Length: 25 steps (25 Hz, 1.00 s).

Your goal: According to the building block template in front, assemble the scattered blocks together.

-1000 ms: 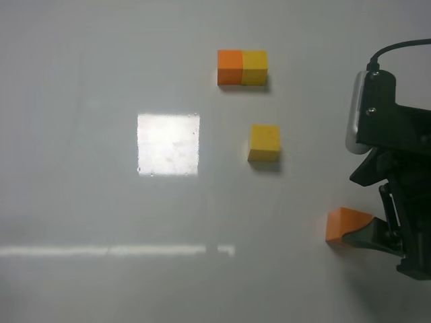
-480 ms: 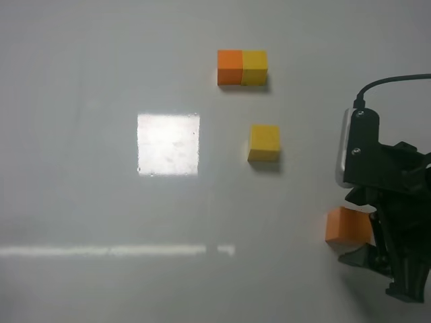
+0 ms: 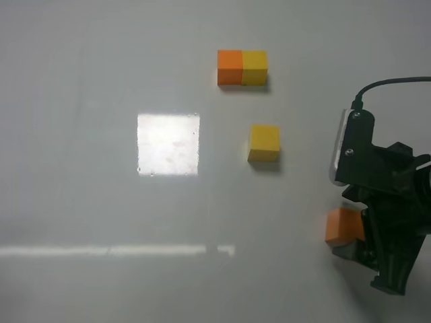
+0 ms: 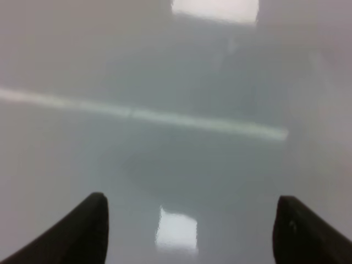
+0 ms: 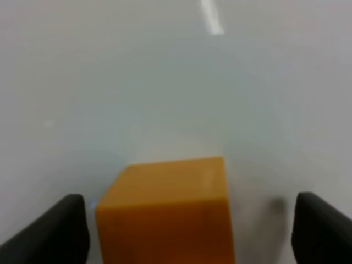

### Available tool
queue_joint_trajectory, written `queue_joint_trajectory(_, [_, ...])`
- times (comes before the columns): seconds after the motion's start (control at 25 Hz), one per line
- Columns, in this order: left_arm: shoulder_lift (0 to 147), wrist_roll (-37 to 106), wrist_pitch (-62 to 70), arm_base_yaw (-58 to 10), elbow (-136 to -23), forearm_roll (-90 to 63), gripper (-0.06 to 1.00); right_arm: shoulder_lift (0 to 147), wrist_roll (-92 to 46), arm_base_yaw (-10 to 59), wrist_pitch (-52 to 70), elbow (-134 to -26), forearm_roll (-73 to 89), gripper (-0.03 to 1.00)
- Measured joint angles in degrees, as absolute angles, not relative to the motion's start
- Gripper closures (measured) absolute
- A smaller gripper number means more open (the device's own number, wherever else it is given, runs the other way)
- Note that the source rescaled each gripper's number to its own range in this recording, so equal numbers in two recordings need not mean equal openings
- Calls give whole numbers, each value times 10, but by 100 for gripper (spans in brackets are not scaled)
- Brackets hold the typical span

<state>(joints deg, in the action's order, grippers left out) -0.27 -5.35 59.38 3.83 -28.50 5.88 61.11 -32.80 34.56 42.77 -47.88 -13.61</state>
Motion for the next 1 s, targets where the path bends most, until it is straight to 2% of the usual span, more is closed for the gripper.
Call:
queue_joint_trajectory(0.16, [-3,-54,594,38,-285,59,32,611,-319,346,418,-474,-136,-1])
queue_joint_trajectory(0.24, [-3,-54,594,38,-285,59,32,611,-314,346,413,-474,-136,5])
queue_joint_trajectory(0.44, [-3,-53,594,38,-285,59,32,611,-307,346,408,-468,-136,32])
queue_joint_trajectory(0.6, [-3,-53,594,38,-285,59,32,611,-298,346,393,-459,-130,58])
queue_joint_trajectory(0.76, [-3,-53,594,38,-285,59,32,611,-297,346,387,-454,-125,97])
queue_joint_trajectory(1.0, [-3,-53,594,38,-285,59,33,611,-297,346,386,-454,-121,97])
